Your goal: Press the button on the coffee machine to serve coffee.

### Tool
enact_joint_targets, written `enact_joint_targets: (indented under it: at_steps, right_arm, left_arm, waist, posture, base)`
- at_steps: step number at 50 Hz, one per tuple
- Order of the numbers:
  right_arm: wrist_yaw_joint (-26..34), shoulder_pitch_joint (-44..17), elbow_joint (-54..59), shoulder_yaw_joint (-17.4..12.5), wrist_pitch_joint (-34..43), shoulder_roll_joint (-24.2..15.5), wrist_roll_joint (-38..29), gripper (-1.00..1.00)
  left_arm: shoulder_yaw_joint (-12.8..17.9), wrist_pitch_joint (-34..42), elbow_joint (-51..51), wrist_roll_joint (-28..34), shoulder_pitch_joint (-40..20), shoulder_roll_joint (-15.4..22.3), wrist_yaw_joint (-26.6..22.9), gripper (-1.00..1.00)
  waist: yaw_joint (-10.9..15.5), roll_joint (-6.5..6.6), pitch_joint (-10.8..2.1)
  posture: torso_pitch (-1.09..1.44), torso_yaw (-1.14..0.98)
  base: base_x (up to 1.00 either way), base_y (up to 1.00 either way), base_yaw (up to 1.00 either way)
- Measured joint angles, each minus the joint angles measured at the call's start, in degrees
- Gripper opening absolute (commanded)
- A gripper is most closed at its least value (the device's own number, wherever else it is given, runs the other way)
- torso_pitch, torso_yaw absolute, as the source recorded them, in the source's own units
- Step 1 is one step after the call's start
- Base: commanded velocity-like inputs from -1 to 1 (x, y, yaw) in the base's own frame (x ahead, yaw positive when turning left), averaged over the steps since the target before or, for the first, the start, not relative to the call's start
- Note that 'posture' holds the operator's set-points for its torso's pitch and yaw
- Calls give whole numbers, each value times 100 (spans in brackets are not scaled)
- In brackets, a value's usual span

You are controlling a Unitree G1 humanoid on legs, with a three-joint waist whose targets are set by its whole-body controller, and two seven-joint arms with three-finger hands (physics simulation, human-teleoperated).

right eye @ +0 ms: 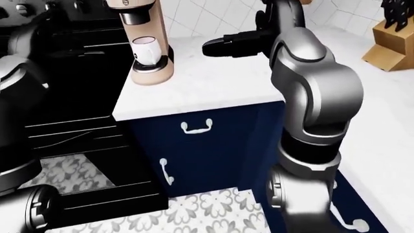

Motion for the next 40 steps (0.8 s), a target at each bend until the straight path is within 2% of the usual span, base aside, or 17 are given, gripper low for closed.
enact_joint_targets:
  at_steps: [3,5,6,8,9,17,19,21,24,26,30,32,34,36,40]
  right_arm:
    - [3,-30,30,-14,-34,-15,-6,100]
    - [5,-50,48,-4,-47,-3,-10,100]
    - [6,-7,32,25,-52,54,-6,100]
    - [37,43,46,113,-13,93,46,100]
    - [50,47,56,135,9,97,69,100]
    - [35,-2,2,73,-107,74,36,100]
    - [38,-16,50,84,-141,78,29,100]
    - [35,43,61,60,-141,60,13,100]
    - [15,145,148,16,-66,53,-34,100]
    - [16,111,179,22,-65,50,-49,100]
    - [37,61,75,22,-152,40,-42,100]
    - [39,27,76,25,-163,42,-45,100]
    - [49,101,42,91,-157,117,-33,100]
    - [88,143,107,178,-94,149,13,100]
    - [104,140,73,129,-47,119,14,100]
  left_arm:
    - [-3,-39,-50,-7,-56,7,7,100]
    - [-1,-64,-66,-14,-54,23,4,100]
    - [32,-71,-53,-13,-10,35,10,100]
    - [82,-43,32,18,50,37,47,100]
    - [86,-31,76,37,51,41,62,100]
    - [50,-74,-11,21,37,36,44,100]
    - [66,-70,-36,18,31,42,51,100]
    - [22,-137,-2,21,74,-20,31,100]
    - [-75,-1,21,-34,110,-71,26,100]
    - [-72,32,19,-50,78,-61,26,100]
    - [-11,-72,-36,-25,19,-27,27,100]
    - [4,-108,-48,-20,1,-5,26,100]
    - [58,-125,-8,-4,54,20,36,100]
    - [91,-83,66,33,109,28,66,100]
    - [54,-45,34,29,66,16,73,100]
  waist:
    - [-54,269,-3]
    - [-67,533,-56]
    - [-28,470,-50]
    - [33,464,48]
    - [36,436,44]
    - [15,-58,17]
    - [37,-228,1]
    - [-33,-111,35]
    - [-47,-177,-1]
    - [-28,-123,-27]
    - [-60,214,19]
    - [-62,498,-33]
    - [5,436,21]
    - [30,478,20]
    - [22,322,-24]
  posture:
    - [0,0]
    - [0,0]
    - [0,0]
    - [0,0]
    - [0,0]
    - [0,0]
    - [0,0]
    - [0,0]
    - [0,0]
    - [0,0]
    - [0,0]
    - [0,0]
    - [0,0]
    - [0,0]
    - [0,0]
  base:
    - [11,29,0]
    - [11,29,0]
    - [11,30,0]
    - [10,29,0]
    - [10,28,0]
    - [11,29,0]
    - [11,29,0]
    - [10,29,0]
    - [11,29,0]
    - [11,29,0]
    - [11,29,0]
    - [10,29,0]
    - [10,14,0]
    - [10,9,0]
    - [11,2,0]
